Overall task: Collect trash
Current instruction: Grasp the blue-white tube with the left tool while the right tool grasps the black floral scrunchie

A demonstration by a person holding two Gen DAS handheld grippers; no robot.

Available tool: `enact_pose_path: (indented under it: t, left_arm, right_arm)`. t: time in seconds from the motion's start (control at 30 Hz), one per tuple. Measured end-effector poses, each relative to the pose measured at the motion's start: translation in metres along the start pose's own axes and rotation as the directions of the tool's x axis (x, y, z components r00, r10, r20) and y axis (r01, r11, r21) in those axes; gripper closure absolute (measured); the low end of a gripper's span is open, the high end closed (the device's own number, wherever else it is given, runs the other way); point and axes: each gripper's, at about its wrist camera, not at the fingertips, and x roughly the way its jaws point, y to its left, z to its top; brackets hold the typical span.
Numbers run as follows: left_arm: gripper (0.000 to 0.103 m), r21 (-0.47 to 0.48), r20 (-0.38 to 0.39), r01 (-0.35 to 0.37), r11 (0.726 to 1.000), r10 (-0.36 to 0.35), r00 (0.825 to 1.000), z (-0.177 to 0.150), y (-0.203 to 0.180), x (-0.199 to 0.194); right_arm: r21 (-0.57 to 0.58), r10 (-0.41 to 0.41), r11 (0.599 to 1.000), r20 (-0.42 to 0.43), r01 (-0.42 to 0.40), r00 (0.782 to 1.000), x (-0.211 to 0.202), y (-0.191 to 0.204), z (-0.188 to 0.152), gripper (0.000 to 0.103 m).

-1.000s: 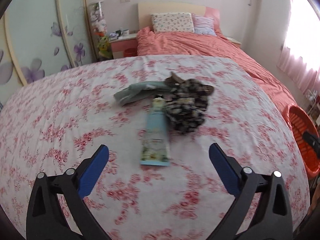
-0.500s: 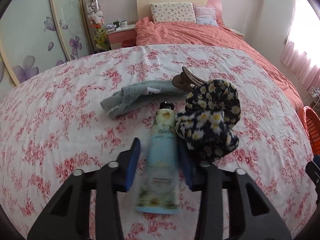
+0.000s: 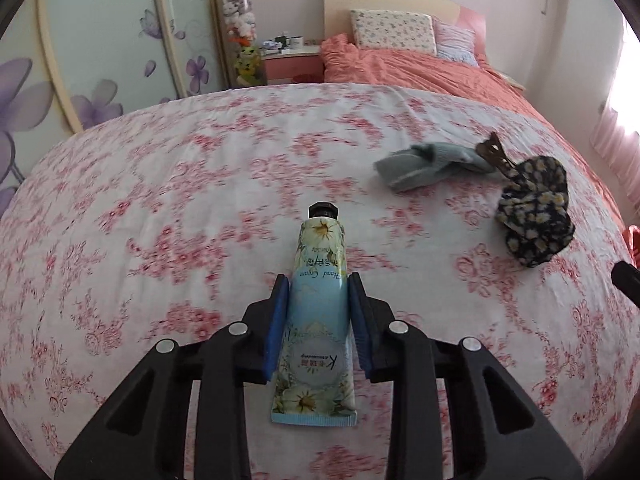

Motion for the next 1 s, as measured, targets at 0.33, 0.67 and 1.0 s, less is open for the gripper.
enact_pose_path:
  t: [0.33, 0.67, 1.0]
  left_arm:
    - [0.072, -0.019, 0.001, 0.02, 1.0, -0.02, 1.0, 0.001, 0.005, 0.0]
    - [0.071, -0.023, 0.004, 0.044, 0.999, -0.044, 0.999, 0.0, 0.008, -0.001]
    - [0.071, 0.044, 0.001, 0.134, 0.99, -0.135, 0.991, -0.01, -0.025, -0.009]
  right_arm:
    - [-0.093, -0.042, 0.995, -0.005, 0.042, 0.999, 0.057, 0.076, 0.031, 0.018]
    - [-0.089, -0.097, 0.992, -0.07, 0.091, 0.993, 0.055, 0.045, 0.014, 0.083]
    - [-0.075, -0.241, 0.969, -0.054, 0.237, 0.969, 0.007, -0.022, -0.014, 0.082]
